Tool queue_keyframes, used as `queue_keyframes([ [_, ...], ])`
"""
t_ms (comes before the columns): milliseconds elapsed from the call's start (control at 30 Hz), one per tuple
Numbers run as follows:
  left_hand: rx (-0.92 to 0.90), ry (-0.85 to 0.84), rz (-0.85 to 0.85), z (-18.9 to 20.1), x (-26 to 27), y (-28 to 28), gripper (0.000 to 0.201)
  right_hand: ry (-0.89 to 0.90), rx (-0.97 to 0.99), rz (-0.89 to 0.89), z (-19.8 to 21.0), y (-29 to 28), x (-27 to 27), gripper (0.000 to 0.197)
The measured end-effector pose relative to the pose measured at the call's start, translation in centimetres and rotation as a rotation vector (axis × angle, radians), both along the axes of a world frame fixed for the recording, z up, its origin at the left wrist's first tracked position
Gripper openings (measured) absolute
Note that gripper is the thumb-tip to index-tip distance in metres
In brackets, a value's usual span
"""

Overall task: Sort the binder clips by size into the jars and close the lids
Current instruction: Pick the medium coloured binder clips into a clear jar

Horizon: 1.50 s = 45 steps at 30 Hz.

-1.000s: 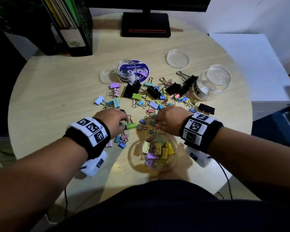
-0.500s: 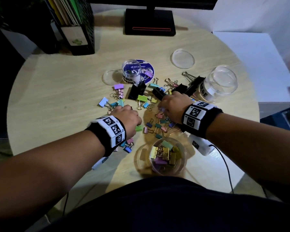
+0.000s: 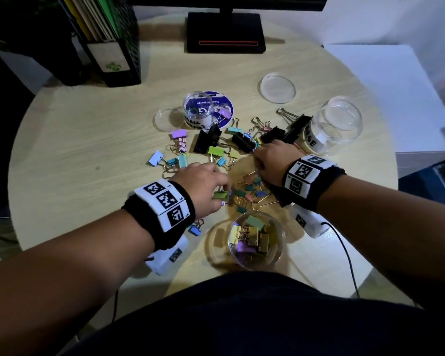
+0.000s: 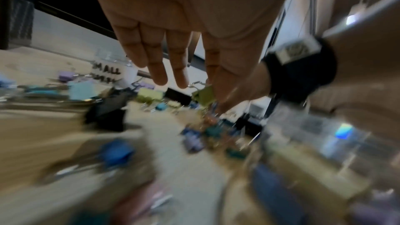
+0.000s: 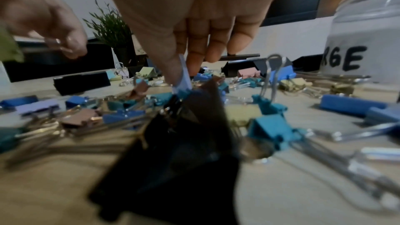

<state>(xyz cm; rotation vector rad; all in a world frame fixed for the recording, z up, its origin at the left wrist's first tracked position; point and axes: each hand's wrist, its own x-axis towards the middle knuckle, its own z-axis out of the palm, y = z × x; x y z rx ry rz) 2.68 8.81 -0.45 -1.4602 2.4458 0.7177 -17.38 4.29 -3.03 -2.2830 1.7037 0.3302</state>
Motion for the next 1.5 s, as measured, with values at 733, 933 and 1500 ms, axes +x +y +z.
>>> queue_keyframes([
  [733,0.026,0.127,-0.143,0.0,-1.2,4.3,0.037,-0.504,0.008,-0.144,3.1,10.6,-3.2,0.015],
  [933,0.036,0.166,-0.070,-0.5,-0.6,4.2,0.042,-0.396,0.029,0.109,3.2,11.8,-1.5,0.011],
  [1500,-0.144,-0.165,0.336,-1.5,6.3,-5.2,0.041,-0.268,0.087,0.067,3.0,10.7,-0.5,0.034],
])
